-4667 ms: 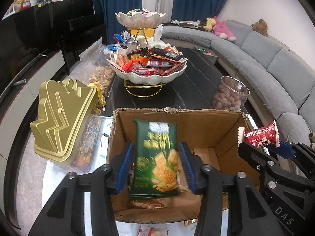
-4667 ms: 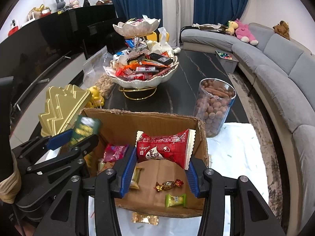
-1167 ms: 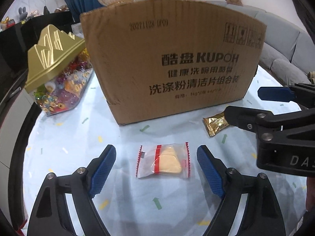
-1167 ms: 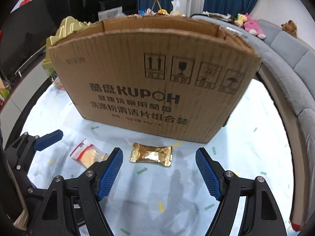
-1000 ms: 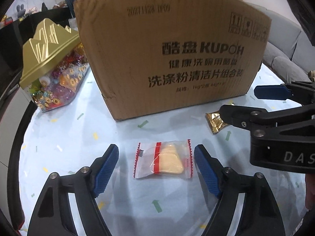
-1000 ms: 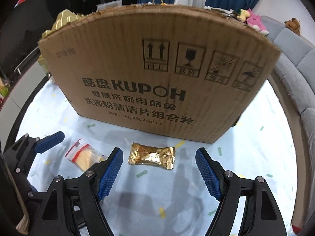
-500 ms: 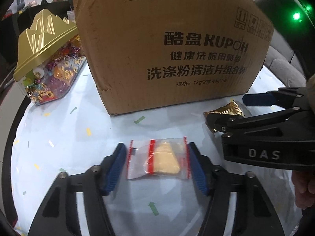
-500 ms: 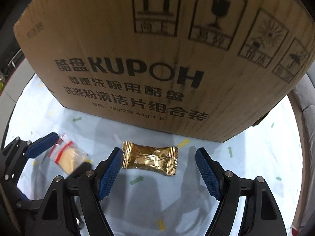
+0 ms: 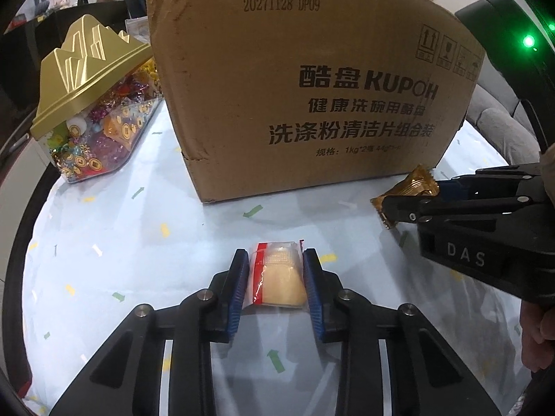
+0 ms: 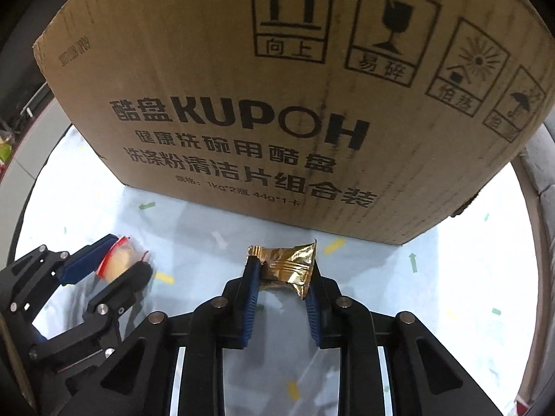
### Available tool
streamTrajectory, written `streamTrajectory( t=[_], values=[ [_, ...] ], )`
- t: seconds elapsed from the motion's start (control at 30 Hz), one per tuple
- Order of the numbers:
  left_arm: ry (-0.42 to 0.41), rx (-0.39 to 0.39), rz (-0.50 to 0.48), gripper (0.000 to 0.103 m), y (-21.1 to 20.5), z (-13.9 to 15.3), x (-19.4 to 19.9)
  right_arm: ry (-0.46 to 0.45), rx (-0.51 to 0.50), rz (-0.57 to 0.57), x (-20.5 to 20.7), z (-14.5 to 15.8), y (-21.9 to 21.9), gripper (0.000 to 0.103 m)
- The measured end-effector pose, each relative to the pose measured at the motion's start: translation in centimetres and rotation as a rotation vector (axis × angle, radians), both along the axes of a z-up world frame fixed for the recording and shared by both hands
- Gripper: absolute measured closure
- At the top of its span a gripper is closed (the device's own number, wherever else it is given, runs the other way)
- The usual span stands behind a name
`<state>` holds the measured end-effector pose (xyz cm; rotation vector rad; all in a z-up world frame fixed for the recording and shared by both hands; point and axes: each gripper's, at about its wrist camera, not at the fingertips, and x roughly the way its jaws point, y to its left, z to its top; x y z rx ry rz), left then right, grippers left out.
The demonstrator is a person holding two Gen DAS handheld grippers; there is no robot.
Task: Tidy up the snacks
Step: 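Carry the cake packet over the box with the left tool while the right tool carries the gold candy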
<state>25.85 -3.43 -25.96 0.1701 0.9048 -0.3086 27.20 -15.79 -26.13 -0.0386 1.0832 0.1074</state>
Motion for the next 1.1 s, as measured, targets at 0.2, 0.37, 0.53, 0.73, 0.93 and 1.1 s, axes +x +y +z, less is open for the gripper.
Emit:
streamTrajectory(
  t=[0.2,0.37,0.53,0.73,0.93,1.1],
  values=[
    [-0.004,0.010,0.008,0.072,0.1,1.0,-0.5,-0.015,-0.002,-0.005,-0.6,0.9,-0.8,0.080],
    [-0.008,0.007,0.020,0.072,-0.1,2.6,-1.6,-0.028,0.000,-0.004,-1.7,2.4,-1.2,0.080],
    [-0.001,-0.021,0.042,0.072,-0.1,4.7,-2.1,-0.040,0.007,0.002,-2.6,4.6,-1.1,0.080],
    [0.018,-0.030,0.060,0.072,-0.6,7.0,-3.0,-0.093,0.018,0.003,-4.3,8.6,-2.7,0.080],
    [-0.001,-0.037,0.091,0.072,-0.7,9.9,-2.8,-0.136,0.038,-0.024,-5.0,11.3,-3.8,0.080],
    [-0.015,-0.033,0.101,0.072,-1.1,12.7,-2.3,-0.167,0.046,-0.041,-5.3,13.3,-4.2,0.080]
  ],
)
